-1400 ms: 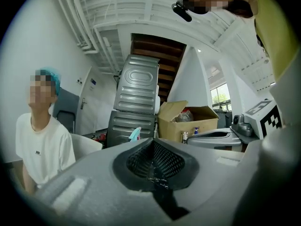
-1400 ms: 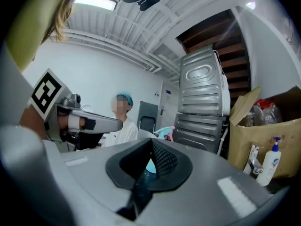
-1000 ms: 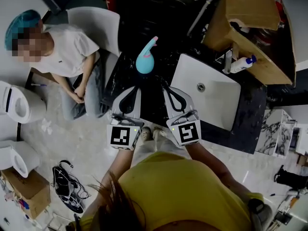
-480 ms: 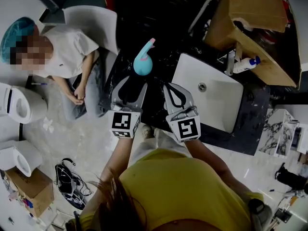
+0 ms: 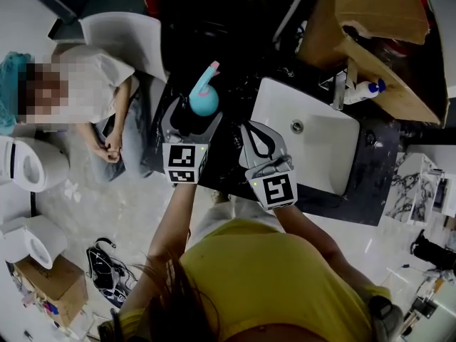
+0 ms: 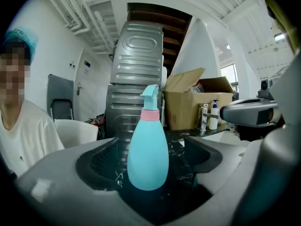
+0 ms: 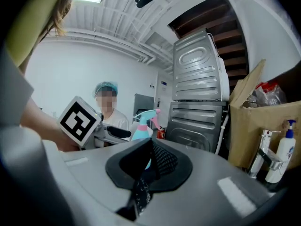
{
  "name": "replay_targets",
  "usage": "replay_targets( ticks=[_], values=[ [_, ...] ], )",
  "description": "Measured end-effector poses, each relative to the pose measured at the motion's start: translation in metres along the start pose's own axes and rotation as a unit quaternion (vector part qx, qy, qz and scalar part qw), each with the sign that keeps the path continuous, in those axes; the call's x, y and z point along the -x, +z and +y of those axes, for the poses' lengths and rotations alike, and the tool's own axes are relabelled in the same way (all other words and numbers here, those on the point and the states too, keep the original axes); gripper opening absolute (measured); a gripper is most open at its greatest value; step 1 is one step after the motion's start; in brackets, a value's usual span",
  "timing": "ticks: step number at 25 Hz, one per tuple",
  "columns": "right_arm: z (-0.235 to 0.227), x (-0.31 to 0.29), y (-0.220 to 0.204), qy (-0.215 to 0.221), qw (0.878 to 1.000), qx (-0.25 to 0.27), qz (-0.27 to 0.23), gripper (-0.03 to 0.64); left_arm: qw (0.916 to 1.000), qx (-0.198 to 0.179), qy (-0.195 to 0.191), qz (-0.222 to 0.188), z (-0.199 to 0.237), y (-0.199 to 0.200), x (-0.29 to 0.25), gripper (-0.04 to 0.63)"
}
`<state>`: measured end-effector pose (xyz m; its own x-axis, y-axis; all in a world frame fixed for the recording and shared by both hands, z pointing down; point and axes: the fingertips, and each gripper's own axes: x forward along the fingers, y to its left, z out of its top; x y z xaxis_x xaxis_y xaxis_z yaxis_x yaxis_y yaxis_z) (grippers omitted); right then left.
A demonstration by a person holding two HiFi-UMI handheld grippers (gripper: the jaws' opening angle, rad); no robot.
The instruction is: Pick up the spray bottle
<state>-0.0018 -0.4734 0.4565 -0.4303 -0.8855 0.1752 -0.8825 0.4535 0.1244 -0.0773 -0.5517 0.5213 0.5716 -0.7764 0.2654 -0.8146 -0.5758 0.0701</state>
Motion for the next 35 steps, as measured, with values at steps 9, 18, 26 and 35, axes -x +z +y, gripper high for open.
replay_targets(
  ticks=[9, 18, 26, 35],
  values=[
    [-0.015, 0.001, -0.002, -0.019, 1.000, -0.004, 0.005, 0.002, 0.9979, -0.006, -0.019, 0.061, 0.002, -0.027, -0.046, 0.466],
    [-0.020, 0.010, -0.008, -0.028, 1.000, -0.003, 0.012, 0.002, 0.9977, -0.014, -0.015, 0.064, 0.008, -0.037, -0.052, 0.402],
    [-0.019, 0.021, -0.015, -0.023, 1.000, 0.007, 0.013, 0.002, 0.9983, -0.026, -0.014, 0.050, 0.002, -0.021, -0.040, 0.394],
    [-0.010, 0.033, 0.002, -0.014, 1.000, 0.017, -0.009, 0.002, 0.9997, 0.003, 0.003, 0.022, -0.022, 0.022, 0.022, 0.394]
  ],
)
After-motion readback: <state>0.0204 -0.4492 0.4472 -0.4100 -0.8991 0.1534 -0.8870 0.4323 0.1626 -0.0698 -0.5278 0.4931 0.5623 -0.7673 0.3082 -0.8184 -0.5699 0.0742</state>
